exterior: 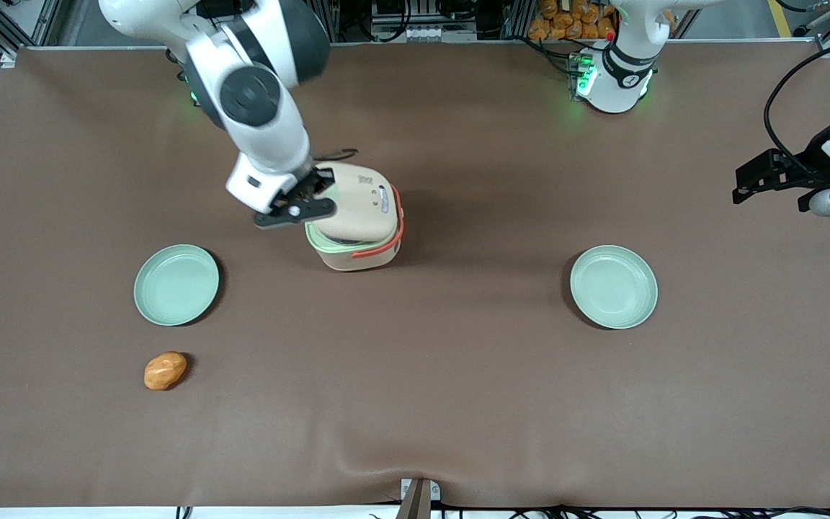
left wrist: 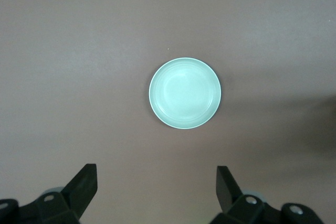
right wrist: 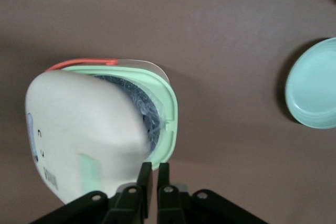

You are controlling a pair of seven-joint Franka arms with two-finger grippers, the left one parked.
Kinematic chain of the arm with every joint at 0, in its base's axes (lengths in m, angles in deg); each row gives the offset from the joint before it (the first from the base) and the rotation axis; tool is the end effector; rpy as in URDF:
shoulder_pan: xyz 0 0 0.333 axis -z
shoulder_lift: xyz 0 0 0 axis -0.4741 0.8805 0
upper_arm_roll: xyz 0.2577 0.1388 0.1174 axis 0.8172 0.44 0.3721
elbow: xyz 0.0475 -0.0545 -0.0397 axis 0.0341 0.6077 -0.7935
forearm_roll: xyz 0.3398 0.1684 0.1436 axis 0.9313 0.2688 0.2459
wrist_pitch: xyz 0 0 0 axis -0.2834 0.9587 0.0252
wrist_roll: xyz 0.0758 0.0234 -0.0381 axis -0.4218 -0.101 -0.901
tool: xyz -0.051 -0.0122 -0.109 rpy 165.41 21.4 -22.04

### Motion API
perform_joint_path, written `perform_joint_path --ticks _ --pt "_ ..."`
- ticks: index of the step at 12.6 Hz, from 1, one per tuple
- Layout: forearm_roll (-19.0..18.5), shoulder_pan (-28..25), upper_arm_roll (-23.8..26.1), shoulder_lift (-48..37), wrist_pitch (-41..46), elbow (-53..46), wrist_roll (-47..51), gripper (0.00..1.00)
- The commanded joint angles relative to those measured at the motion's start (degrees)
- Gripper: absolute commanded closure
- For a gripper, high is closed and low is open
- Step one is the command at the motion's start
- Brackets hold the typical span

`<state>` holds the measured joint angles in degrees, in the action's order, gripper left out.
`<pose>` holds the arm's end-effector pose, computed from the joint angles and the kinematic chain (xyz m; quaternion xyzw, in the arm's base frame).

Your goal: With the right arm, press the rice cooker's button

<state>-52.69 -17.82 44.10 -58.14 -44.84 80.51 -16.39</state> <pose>0.5095 0.3308 0.4800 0.9920 0.0972 -0.0761 0.0251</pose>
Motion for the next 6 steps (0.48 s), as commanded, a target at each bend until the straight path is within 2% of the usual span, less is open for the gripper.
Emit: perform_joint_path --ticks 1,6 --pt "1.53 5.23 0.23 0.45 7.98 -9.62 -0.77 0.0" --pt "1.54 13.75 -0.21 -0.52 12.84 -15.35 -3.22 0.0"
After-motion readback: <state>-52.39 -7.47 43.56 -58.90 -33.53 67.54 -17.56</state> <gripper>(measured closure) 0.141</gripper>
